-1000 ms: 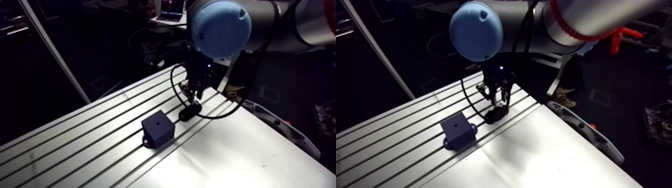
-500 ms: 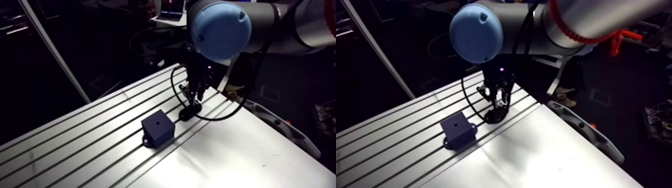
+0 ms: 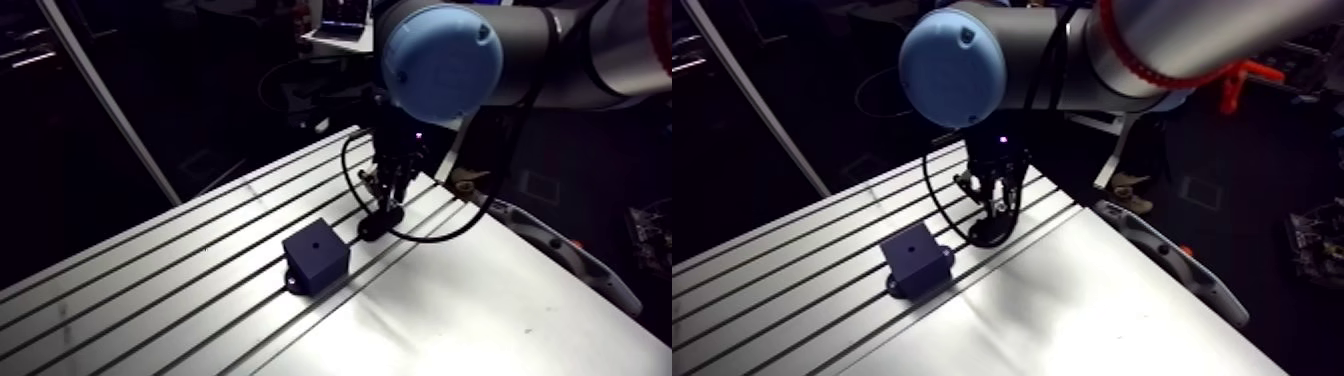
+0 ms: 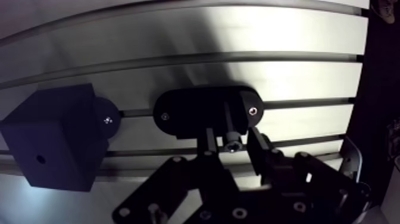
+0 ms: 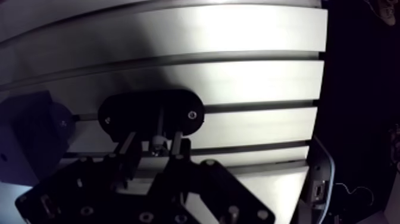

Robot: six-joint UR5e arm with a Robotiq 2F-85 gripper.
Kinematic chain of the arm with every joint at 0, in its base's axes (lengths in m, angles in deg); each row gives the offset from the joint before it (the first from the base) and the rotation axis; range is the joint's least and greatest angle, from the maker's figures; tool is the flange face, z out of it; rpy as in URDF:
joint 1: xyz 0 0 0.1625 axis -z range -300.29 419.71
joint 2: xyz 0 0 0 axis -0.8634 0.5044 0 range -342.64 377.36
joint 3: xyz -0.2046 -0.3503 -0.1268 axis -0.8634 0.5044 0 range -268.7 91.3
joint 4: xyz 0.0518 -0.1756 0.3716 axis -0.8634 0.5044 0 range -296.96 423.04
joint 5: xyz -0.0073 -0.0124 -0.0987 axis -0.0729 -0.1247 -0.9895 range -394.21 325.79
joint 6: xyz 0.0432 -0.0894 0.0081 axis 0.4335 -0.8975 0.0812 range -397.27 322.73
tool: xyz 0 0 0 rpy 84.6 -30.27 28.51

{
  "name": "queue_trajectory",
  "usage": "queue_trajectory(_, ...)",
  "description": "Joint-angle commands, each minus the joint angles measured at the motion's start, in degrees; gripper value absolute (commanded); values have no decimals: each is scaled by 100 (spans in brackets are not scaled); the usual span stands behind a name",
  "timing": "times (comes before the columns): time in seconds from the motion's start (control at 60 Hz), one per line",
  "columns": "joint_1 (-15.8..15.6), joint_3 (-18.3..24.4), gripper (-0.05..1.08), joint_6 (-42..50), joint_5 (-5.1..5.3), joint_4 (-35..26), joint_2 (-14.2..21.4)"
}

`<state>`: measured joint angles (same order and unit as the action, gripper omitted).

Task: Pick up the M10 bolt and insert it into the hole until fully seated.

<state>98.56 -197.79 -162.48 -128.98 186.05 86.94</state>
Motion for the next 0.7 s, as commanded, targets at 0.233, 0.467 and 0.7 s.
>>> queue_trajectory(0.233,0,15,63,1,-1,8,-11)
queue_trajectory(0.467,0,15,66,-8,-1,8,-11)
queue_trajectory(0.7,0,15,70,-7,6,8,-3)
